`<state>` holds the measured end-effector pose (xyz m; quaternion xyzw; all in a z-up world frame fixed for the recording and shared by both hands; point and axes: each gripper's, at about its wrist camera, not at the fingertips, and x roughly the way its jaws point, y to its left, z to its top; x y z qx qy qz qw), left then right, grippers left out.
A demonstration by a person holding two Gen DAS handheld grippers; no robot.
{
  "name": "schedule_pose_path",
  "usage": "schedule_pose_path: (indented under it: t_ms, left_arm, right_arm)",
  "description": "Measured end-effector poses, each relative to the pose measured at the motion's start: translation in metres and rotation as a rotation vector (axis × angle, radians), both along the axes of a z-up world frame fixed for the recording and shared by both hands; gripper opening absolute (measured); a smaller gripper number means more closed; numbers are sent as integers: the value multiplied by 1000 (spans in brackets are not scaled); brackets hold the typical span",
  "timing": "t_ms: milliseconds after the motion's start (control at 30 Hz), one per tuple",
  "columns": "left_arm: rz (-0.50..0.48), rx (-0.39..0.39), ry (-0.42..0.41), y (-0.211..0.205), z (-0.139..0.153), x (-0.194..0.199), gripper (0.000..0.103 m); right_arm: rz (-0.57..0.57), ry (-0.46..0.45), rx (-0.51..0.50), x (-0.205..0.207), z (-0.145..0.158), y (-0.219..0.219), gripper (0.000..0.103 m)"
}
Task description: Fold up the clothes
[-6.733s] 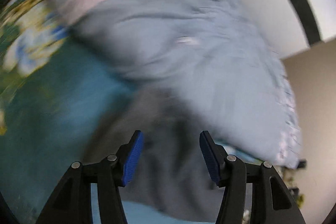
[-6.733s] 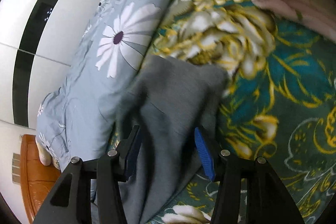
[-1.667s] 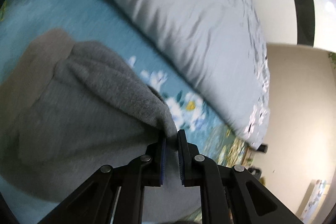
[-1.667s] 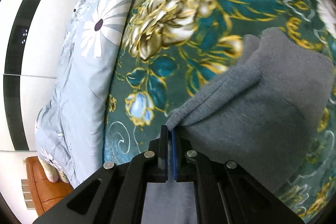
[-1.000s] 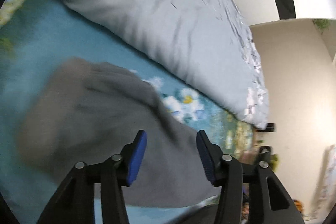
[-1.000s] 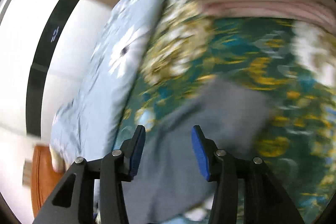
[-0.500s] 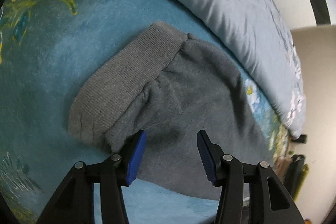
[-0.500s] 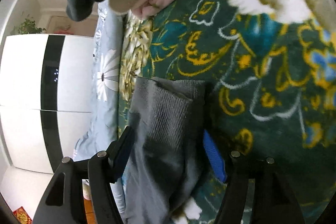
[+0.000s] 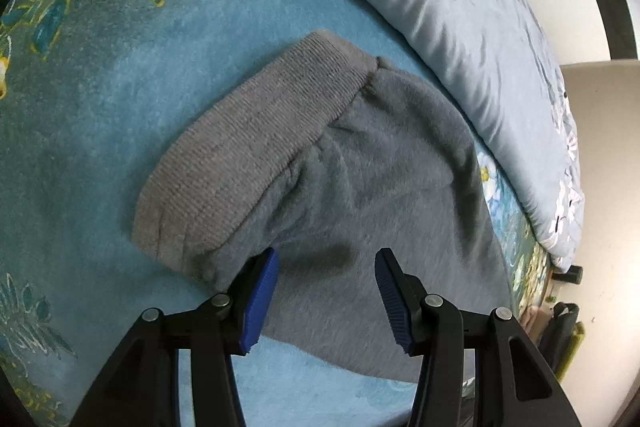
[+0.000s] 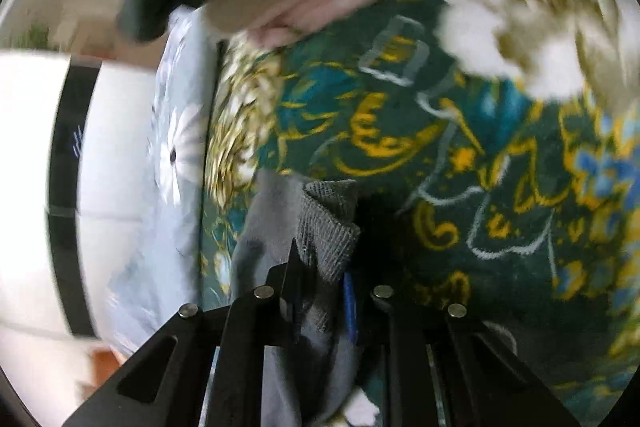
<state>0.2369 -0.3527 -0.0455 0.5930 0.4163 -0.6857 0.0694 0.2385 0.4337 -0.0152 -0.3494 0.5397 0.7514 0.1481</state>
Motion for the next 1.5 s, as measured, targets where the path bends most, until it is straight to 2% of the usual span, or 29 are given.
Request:
schedule_pose_path:
  t_ms: [167,233,367,433,533,633,800,933,1000,1033,1100,1200,1300,1367,1433,1500]
  left_arm:
    - [-43,6,24,9,6,-2,54]
    - [-41,36,36,11,4,-2,54]
    - [-56,80,60,18,3,-5,54]
    - [-59,99,74,26,3,-9,54]
    - [-48,121,92,30,3,-14,54]
    - [-30,139,108,18,7,-12,54]
    - [-21,152,141,6,13,-10,57]
    - [-35,160,146,-5,12,-1,58]
    - [-42,171,141,-11,10,3,58]
    - [-46,179,137,-12,9,5,58]
    - [-82,187,147,-2,12,2,58]
    - [-169,209,181,27,19,-9,59]
    - [-281,260,201,76,23,-29,63]
    - [-352,297,207,111,23,-42,64]
    - [-367,317,174,137,14,-53,66]
    - [-381,338,141,163,5,-64,69]
  right_arm:
    - [198,-4,239,-28,78,-46,17]
    - [332,7,309,-47,113,-85,17]
    - [559,-25,394,-72,142,-170,17]
    - [650,-49,416,-86,141,-209,17]
    - [782,-136,441,-104,123,-272,17]
    - [886,-237,438,-116,96,-322,17]
    - [1028,-357,528,-124,51,-386,22]
    - [1042,-409,461,-119,15,-398,27]
    - [1075,-411,369,-114,4,-398,35]
    - [1089,-400,321,-112,3,-397,35]
    - [1074,-323,267,-108,15,-388,36]
    - [963,-172,216,-105,43,-354,36]
    - [778,-89,202,-95,58,-305,36]
    - [668,-41,75,-84,50,-279,36]
    - [561,9,-48,-73,43,-254,36]
    - [498,58,-109,-66,39,-244,38]
